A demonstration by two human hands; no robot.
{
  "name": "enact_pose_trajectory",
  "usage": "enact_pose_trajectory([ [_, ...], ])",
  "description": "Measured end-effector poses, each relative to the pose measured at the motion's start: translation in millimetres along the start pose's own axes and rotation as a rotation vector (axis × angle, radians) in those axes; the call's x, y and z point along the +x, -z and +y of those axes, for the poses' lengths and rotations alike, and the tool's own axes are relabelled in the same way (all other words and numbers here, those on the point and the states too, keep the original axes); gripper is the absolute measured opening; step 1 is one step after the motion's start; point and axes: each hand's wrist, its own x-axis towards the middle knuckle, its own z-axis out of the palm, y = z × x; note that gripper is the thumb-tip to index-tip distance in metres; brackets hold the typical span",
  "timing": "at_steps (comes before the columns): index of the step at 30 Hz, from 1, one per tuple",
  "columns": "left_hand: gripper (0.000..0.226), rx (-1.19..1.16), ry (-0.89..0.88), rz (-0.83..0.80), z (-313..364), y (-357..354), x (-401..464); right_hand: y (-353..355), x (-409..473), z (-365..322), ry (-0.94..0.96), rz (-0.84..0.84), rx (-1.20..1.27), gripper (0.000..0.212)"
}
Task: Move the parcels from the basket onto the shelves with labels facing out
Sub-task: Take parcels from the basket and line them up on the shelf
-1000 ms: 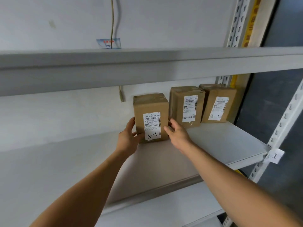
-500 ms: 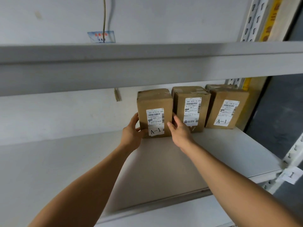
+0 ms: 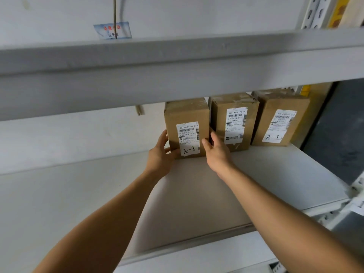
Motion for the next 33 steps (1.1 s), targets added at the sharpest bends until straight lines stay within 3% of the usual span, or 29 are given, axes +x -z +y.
enact_pose_trajectory([
  [6,0.075,0.068,0.082,-0.014,-1.2,9.0,-22.4,11.3,-31.5,-11.4,-0.03,-0.036,0.163,0.065],
  [10,0.048,0.143,0.038,-0.025,11.0,17.5,-48.2,26.1,-72.7,-26.3,-0.005,0.003,0.067,0.056],
  [13,0.044,0.177,0.003,-0.041,18.1,27.4,-69.8,36.4,-113.7,-34.2,0.005,0.078,-0.022,0.049],
  [24,0.035,0.258,-0.324,-0.371,40.2,30.2,-177.0,58.2,-307.2,-47.4,-0.17,0.335,-0.21,0.038],
  [33,0.037,0.192,-0.455,-0.7,60.1,-33.9,-290.0,99.6,-465.3,-13.3,-0.423,0.483,-0.409,0.037],
])
